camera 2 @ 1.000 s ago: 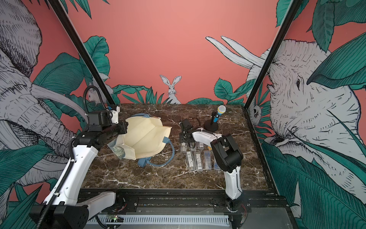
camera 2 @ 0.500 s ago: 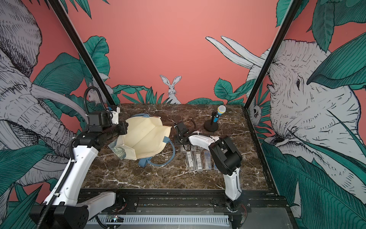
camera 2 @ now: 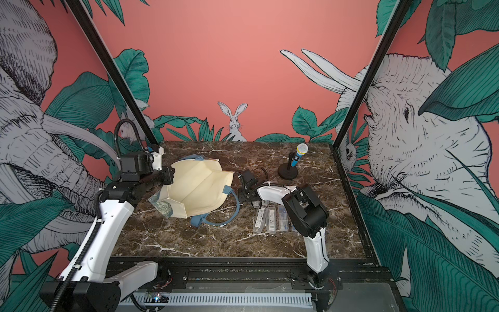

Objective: Take out the compass set from the canvas bag
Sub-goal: Place the compass set at the center of the board.

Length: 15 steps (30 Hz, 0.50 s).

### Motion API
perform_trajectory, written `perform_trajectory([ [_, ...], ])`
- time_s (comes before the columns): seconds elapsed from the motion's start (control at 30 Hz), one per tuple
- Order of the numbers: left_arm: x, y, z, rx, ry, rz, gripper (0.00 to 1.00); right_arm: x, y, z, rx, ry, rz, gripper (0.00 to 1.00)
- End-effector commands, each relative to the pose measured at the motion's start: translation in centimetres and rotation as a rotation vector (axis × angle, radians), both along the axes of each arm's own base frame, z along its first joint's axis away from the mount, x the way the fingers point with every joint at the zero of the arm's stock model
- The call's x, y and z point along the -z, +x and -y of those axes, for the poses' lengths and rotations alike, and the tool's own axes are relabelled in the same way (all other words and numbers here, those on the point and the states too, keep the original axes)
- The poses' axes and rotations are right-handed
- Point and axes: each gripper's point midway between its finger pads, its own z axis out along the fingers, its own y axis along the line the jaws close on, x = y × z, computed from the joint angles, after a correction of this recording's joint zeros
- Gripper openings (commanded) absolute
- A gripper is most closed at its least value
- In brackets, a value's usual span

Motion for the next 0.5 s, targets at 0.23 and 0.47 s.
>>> perform_trajectory([
  [0.23, -1.1, -0.1, 0.0, -0.017, -0.035, 0.040, 0.00, -8.7, -3.7, 3.5, 0.087, 0.080, 0.020, 0.51],
  [0.47, -0.9, 0.0, 0.6, -0.010, -0.090, 0.017, 0.00, -12.8, -5.9, -2.7, 0.222, 0.651, -0.079, 0.52],
])
